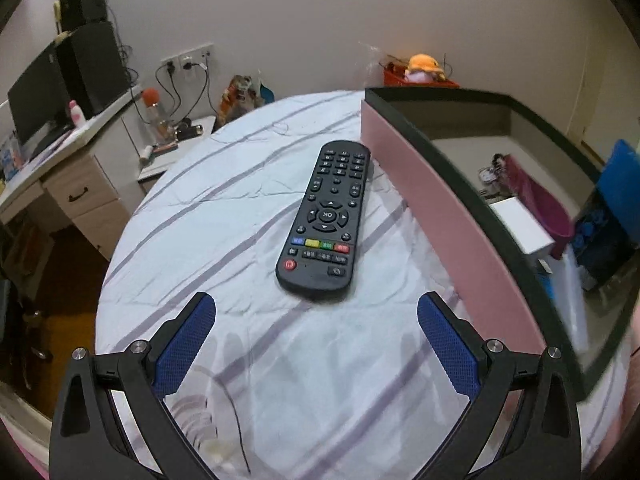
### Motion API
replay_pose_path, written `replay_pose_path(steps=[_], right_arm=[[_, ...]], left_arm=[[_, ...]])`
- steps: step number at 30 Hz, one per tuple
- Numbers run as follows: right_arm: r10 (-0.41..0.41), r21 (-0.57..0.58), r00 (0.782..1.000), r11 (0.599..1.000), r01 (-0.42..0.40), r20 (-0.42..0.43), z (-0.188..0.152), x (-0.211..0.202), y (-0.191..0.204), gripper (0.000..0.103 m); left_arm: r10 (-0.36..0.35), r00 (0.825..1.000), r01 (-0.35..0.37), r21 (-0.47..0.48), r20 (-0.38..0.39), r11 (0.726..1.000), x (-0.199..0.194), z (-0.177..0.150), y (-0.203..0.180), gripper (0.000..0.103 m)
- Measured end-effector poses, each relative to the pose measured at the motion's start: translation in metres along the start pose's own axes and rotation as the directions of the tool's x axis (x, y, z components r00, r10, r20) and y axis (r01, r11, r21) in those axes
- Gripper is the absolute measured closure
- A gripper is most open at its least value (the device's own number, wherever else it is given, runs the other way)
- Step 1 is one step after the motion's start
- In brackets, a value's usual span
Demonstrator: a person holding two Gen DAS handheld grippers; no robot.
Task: Organize rigid objects
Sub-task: 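Move the open left tool back over the bed to the black remote, then close the left tool on the black remote and lift it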
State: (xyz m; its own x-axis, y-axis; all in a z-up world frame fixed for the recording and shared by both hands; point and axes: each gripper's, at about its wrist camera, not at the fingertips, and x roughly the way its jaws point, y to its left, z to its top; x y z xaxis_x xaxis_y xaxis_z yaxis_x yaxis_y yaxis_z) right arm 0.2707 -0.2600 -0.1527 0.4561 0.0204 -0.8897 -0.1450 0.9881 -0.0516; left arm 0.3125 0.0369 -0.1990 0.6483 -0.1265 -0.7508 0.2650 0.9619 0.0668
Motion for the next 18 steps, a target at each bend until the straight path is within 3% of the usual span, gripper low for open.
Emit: replay_pose_path(steps=[6, 8, 9, 12, 14, 18], right_arm=[[-0.002, -0.003, 1.000, 1.000, 0.002, 0.001, 0.000, 0.000, 0.001, 0.078], [-0.002, -0.003, 1.000, 1.000, 0.002, 0.001, 0.000, 0.000, 0.002, 0.078], [-0.002, -0.004, 1.000, 1.000, 0.002, 0.001, 0.000, 0.000, 0.002, 0.078], [-0.005, -0.005, 1.000, 1.000, 0.005, 0.000, 0.001, 0.000, 0.002, 0.078], [-0.008, -0.006, 1.000, 1.000, 0.008, -0.001, 0.001, -0.001, 0.003, 0.078], [-0.006, -0.005, 1.000, 1.000, 0.006, -0.001, 0.001, -0.001, 0.003, 0.078]], left_arm=[[-0.038, 0.999, 0.038, -0.002, -0.024, 0.999, 0.022, 0.015, 0.003, 0.002], [-0.055, 0.998, 0.054, -0.016, -0.035, 0.998, 0.029, 0.020, 0.006, 0.015], [-0.062, 0.997, 0.061, -0.025, -0.052, 0.998, 0.033, 0.021, 0.006, 0.027], [-0.060, 0.997, 0.059, -0.018, -0.051, 0.998, 0.035, 0.022, 0.003, 0.032], [-0.065, 0.997, 0.064, -0.021, -0.045, 0.998, 0.033, 0.021, 0.002, 0.050], [-0.083, 0.995, 0.080, -0.051, -0.051, 0.995, 0.028, 0.016, 0.006, 0.055]])
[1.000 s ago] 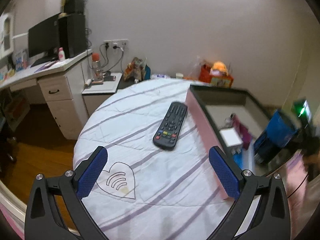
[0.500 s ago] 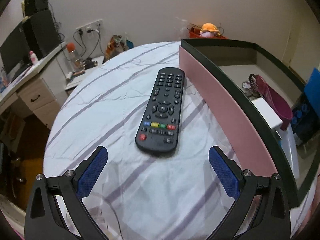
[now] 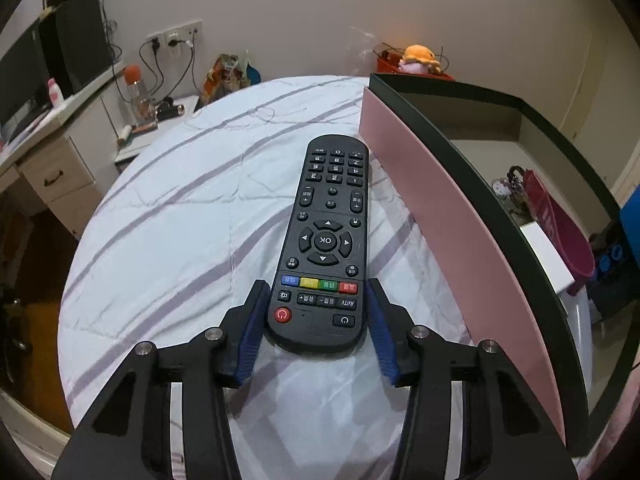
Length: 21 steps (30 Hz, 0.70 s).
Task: Organize rigid objects
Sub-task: 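Close the left tool on the black remote and lift it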
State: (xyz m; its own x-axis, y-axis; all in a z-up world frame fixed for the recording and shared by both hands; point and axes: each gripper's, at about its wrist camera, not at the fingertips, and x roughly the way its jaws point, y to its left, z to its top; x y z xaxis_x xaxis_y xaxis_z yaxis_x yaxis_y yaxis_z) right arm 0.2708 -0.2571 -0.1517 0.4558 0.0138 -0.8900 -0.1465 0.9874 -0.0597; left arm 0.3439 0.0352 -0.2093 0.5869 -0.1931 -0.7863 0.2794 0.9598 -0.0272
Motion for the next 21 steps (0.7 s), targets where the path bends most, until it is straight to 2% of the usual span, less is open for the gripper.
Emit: replay_pose_path(steps=[5, 14, 21], right_arm=[[-0.001, 0.001, 1.000, 1.000, 0.001, -0.002, 0.001, 0.000, 0.000, 0.078], [-0.002, 0.004, 1.000, 1.000, 0.002, -0.005, 0.001, 0.000, 0.000, 0.078], [-0.004, 0.008, 1.000, 1.000, 0.004, -0.007, 0.002, 0.001, 0.001, 0.078]], left_arm=[[0.017, 1.000, -0.017, 0.002, -0.012, 1.000, -0.013, -0.014, -0.002, 0.055], [0.078, 0.997, -0.078, -0.016, -0.017, 0.997, -0.048, -0.059, -0.010, 0.055], [0.092, 0.996, -0.092, -0.011, -0.023, 0.996, -0.061, -0.076, -0.018, 0.055]])
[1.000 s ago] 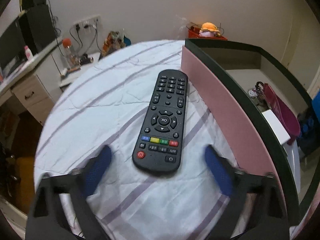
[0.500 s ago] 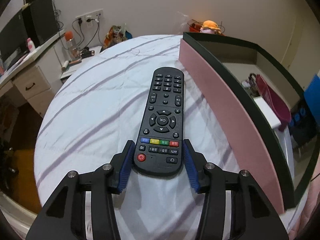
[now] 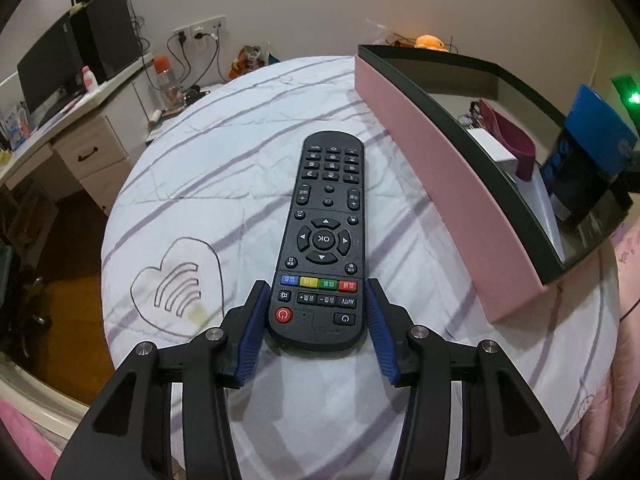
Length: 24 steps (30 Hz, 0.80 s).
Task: Organize rigid objects
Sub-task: 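Close the left tool on the black remote and lift it, then carry the remote into the pink box with the left tool and release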
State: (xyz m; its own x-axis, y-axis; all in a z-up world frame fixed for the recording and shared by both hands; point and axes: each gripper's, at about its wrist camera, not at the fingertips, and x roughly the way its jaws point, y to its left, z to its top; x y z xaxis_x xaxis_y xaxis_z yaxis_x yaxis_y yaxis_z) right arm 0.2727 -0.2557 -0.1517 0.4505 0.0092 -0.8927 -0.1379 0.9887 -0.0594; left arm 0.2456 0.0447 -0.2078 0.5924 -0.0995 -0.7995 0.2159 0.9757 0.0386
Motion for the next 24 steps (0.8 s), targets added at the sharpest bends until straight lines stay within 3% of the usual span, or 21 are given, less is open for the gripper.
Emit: replay_pose_path(steps=[8, 13, 17, 20, 21, 24], right_arm=[[0.007, 0.005, 1.000, 1.000, -0.007, -0.001, 0.001, 0.001, -0.001, 0.078], [0.002, 0.003, 1.000, 1.000, -0.002, -0.002, 0.001, 0.001, -0.002, 0.078], [0.003, 0.003, 1.000, 1.000, -0.003, -0.002, 0.001, 0.001, -0.001, 0.078], [0.004, 0.004, 1.000, 1.000, -0.004, -0.002, 0.001, 0.001, -0.001, 0.078], [0.003, 0.003, 1.000, 1.000, -0.003, -0.002, 0.001, 0.001, -0.001, 0.078], [0.003, 0.002, 1.000, 1.000, -0.003, -0.001, 0.001, 0.001, -0.001, 0.078]], left_arm=[[0.026, 1.000, -0.026, 0.006, -0.014, 1.000, 0.001, 0.002, -0.005, 0.054], [0.032, 0.999, -0.032, 0.004, -0.025, 0.999, 0.012, 0.014, -0.003, 0.034], [0.008, 0.999, -0.009, -0.025, -0.032, 1.000, 0.025, 0.026, 0.000, 0.029], [-0.018, 1.000, 0.018, -0.019, -0.012, 1.000, 0.028, 0.031, -0.002, 0.044], [-0.031, 1.000, 0.031, -0.022, -0.002, 0.999, 0.028, 0.031, -0.003, 0.057], [-0.046, 0.999, 0.047, -0.050, 0.023, 0.998, 0.025, 0.030, -0.001, 0.059]])
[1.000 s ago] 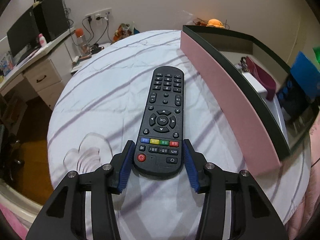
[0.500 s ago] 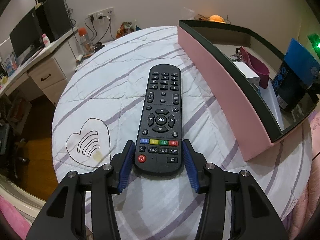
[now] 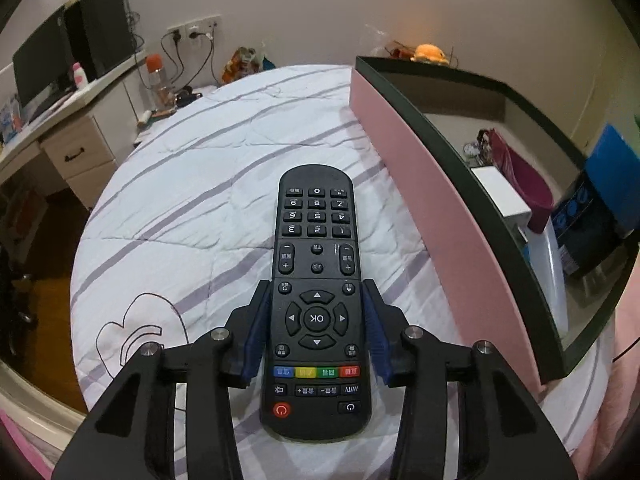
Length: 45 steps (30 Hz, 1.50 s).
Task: Organize rigid objects
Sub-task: 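Carry the remote into the pink box with the left tool and release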
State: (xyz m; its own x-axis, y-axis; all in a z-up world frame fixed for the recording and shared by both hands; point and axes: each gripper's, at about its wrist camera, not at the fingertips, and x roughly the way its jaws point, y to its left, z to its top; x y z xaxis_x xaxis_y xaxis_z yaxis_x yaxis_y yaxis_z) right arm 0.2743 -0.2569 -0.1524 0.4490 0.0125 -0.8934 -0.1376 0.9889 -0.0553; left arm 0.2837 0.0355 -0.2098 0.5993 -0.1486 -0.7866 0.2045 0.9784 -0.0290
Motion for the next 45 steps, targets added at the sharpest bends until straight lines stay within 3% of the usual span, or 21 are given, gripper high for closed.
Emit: replay_pose_path(steps=[6, 15, 21, 29, 38, 39, 42, 45], right_arm=[[0.001, -0.001, 1.000, 1.000, -0.001, 0.004, -0.001, 0.001, 0.002, 0.078], [0.013, -0.003, 1.000, 1.000, -0.013, 0.009, -0.002, 0.001, 0.001, 0.078], [0.011, -0.005, 1.000, 1.000, -0.011, 0.011, -0.002, 0.000, 0.000, 0.078], [0.014, -0.005, 1.000, 1.000, -0.014, 0.012, -0.002, 0.000, 0.000, 0.078], [0.020, -0.010, 1.000, 1.000, -0.020, 0.016, -0.002, 0.000, -0.001, 0.078], [0.021, -0.010, 1.000, 1.000, -0.020, 0.015, -0.002, 0.000, -0.001, 0.078], [0.020, -0.011, 1.000, 1.000, -0.020, 0.015, -0.002, 0.000, -0.001, 0.078], [0.020, -0.011, 1.000, 1.000, -0.020, 0.015, -0.002, 0.000, -0.001, 0.078]], left_arm=[[-0.064, 0.996, 0.068, -0.062, 0.063, 0.996, -0.020, 0.002, 0.006, 0.059], [-0.089, 0.982, 0.098, -0.046, 0.167, 0.994, -0.058, 0.023, -0.004, 0.059], [-0.161, 0.967, 0.167, -0.011, 0.198, 0.986, -0.073, 0.036, -0.025, 0.059], [-0.248, 0.960, 0.241, 0.063, 0.130, 0.968, -0.049, 0.053, -0.077, 0.059], [-0.283, 0.958, 0.278, 0.088, 0.051, 0.956, -0.018, 0.054, -0.103, 0.058], [-0.279, 0.959, 0.274, 0.091, 0.056, 0.958, -0.019, 0.053, -0.104, 0.055], [-0.261, 0.961, 0.255, 0.077, 0.091, 0.964, -0.027, 0.050, -0.098, 0.022], [-0.265, 0.953, 0.261, 0.047, 0.144, 0.964, -0.043, 0.047, -0.080, 0.017]])
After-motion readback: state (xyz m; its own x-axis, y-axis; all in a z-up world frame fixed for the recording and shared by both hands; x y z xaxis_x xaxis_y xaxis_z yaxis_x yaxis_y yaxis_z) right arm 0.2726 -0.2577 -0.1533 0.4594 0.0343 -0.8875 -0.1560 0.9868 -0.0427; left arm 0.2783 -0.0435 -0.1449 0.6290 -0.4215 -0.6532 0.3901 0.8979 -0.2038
